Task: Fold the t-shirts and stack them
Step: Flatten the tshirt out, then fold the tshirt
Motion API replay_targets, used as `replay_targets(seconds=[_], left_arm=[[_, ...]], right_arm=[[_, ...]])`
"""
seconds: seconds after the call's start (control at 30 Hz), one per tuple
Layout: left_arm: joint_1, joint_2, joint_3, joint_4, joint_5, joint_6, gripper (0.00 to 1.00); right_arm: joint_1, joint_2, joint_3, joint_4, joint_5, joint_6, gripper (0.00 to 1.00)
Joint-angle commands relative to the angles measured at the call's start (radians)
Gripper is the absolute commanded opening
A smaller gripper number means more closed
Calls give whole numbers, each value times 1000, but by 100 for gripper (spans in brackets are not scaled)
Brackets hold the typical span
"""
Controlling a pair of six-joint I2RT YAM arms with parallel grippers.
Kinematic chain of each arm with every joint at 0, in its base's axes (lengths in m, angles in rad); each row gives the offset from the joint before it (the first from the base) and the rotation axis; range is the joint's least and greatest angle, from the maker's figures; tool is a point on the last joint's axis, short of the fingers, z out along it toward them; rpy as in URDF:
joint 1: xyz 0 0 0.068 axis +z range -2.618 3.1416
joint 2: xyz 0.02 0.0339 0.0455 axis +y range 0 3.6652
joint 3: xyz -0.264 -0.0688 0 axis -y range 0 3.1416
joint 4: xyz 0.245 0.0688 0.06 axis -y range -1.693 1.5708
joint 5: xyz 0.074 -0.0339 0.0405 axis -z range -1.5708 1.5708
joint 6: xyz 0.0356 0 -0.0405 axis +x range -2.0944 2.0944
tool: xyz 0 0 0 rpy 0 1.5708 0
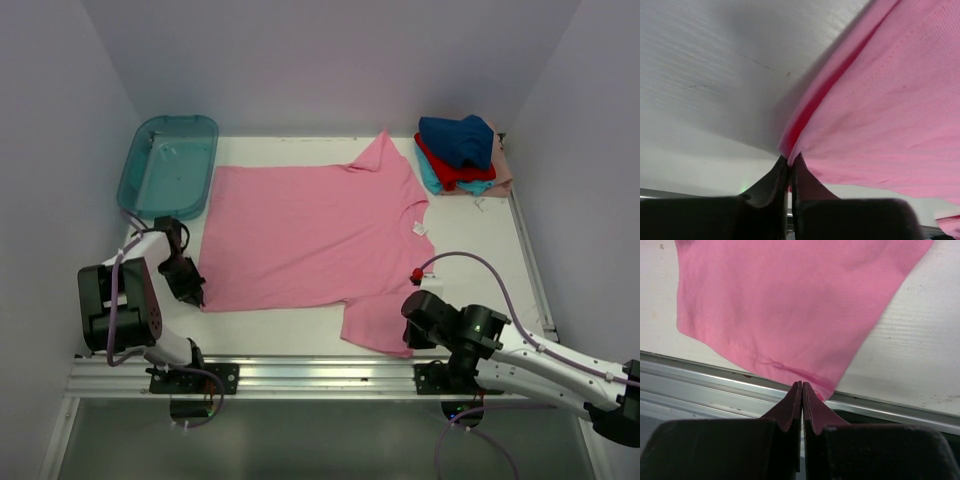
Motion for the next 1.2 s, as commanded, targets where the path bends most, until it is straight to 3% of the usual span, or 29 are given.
replay_targets(seconds=[0.0, 0.13, 0.2, 0.37, 0.47, 0.67, 0.93, 1.17], left_arm=[[-6, 1, -9, 46, -13, 23, 0], [-6, -59, -12, 44, -2, 25, 0], [-6, -109, -13, 44, 16, 29, 0], [-7, -333, -62, 93, 216, 46, 0], [-7, -465, -62, 122, 250, 51, 0], [-19, -545, -64, 257, 332, 33, 0], [-35, -507, -101, 377, 425, 29, 0], [-44, -534, -111, 383, 415, 31, 0]], right_arm=[[3, -6, 0, 14, 20, 15, 2], [2, 1, 1, 15, 25, 12, 2], [3, 18, 1, 17, 28, 8, 10], [3, 89, 4, 3, 65, 30, 34], [3, 101, 7, -9, 106, 73, 39], [3, 78, 1, 20, 180, 126, 38], [3, 251, 101, -5, 240, 98, 33], [3, 203, 8, 85, 48, 179, 32]])
